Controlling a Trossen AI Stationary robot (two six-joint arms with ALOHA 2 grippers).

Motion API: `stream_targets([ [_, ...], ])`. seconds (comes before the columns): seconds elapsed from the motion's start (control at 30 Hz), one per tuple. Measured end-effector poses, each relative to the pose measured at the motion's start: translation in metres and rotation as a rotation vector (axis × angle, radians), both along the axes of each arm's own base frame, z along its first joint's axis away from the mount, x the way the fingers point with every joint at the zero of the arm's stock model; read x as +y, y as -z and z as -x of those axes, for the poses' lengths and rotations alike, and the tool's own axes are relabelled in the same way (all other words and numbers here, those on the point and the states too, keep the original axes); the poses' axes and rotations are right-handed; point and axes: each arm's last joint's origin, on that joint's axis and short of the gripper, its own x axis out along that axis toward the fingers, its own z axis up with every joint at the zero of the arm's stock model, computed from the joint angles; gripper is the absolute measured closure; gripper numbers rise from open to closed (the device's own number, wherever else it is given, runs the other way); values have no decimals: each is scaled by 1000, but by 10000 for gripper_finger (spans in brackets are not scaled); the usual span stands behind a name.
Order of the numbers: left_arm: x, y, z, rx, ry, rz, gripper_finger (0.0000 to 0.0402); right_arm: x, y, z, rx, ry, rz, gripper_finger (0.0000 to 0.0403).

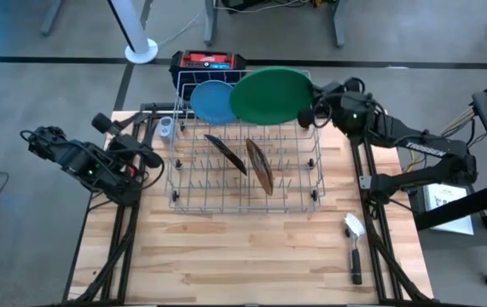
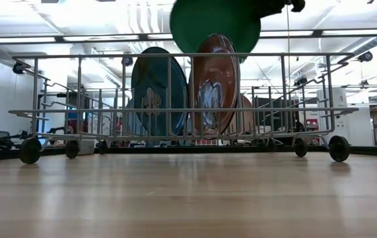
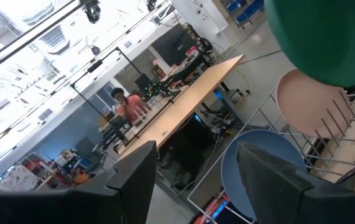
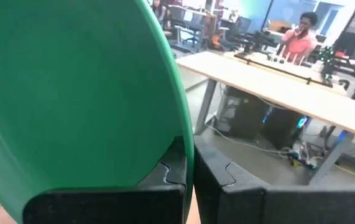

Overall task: Sort dishes
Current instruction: Put the green plate into the dish rack

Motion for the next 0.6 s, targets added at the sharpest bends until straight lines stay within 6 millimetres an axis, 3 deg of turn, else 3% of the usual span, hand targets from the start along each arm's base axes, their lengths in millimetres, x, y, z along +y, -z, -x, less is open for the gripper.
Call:
stream_targets([
  [0.17, 1, -1, 2, -10, 0, 5, 191, -21, 7, -4, 35, -31, -21, 403],
  [0.43, 1, -1, 2, -14, 0, 8, 191, -59, 27, -37, 115, -149, 53, 403],
  [0.6, 1, -1, 2, -24, 0, 14, 191, -79, 19, -41, 101, -218, 84, 403],
])
